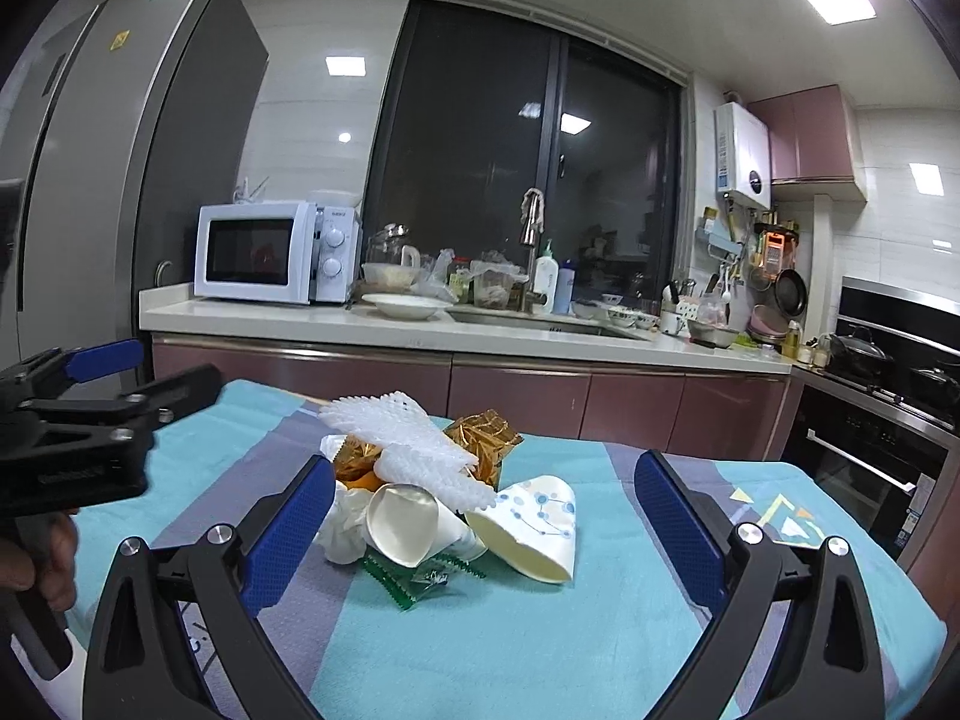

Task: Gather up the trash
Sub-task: 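Move the right tool toward the white foam net while the left tool approaches it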

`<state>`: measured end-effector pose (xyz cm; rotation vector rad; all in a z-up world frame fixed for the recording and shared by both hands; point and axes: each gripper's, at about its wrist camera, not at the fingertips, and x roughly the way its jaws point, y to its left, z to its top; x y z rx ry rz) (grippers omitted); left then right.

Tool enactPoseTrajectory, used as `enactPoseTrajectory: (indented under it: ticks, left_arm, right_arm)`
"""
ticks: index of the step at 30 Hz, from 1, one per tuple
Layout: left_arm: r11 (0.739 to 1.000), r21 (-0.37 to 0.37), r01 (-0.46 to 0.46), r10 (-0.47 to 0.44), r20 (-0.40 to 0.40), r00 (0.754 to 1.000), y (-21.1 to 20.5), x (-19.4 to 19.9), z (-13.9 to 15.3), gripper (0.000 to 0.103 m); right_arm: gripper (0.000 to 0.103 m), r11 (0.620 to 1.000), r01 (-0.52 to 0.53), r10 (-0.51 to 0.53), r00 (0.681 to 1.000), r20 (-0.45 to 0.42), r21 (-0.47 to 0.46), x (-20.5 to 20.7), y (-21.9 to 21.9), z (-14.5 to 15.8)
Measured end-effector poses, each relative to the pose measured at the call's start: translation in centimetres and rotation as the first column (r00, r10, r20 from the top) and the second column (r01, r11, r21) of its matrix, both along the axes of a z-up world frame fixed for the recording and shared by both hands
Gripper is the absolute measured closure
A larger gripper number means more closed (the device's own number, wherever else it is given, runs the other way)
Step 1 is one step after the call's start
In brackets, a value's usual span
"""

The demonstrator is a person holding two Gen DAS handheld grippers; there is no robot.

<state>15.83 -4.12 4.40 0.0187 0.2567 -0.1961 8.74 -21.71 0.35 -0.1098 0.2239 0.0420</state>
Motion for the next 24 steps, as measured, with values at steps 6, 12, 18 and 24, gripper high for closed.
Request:
enactPoseTrajectory:
  ticks: [6,12,18,24]
  left_arm:
    - [0.998,-0.049,0.043,-0.047,-0.087,0.995,-1.3,5.4,-0.8,0.005]
    - [0.985,-0.149,0.085,-0.112,-0.188,0.976,-2.5,10.6,-2.4,0.005]
    - [0.963,-0.251,0.102,-0.174,-0.283,0.943,-3.3,15.2,-4.9,0.006]
    - [0.917,-0.388,0.093,-0.233,-0.332,0.914,-2.6,18.2,-6.5,0.007]
  right_arm:
    - [0.007,1.000,-0.011,0.011,0.999,-0.038,-0.006,1.5,0.0,-0.4]
    - [0.006,1.000,-0.011,0.010,0.997,-0.077,-0.004,2.6,-0.1,-1.6]
    - [0.006,1.000,0.004,-0.004,0.994,-0.109,0.002,3.7,-0.5,-2.4]
    - [0.006,1.000,0.004,-0.003,0.992,-0.126,0.005,4.8,-0.7,-2.8]
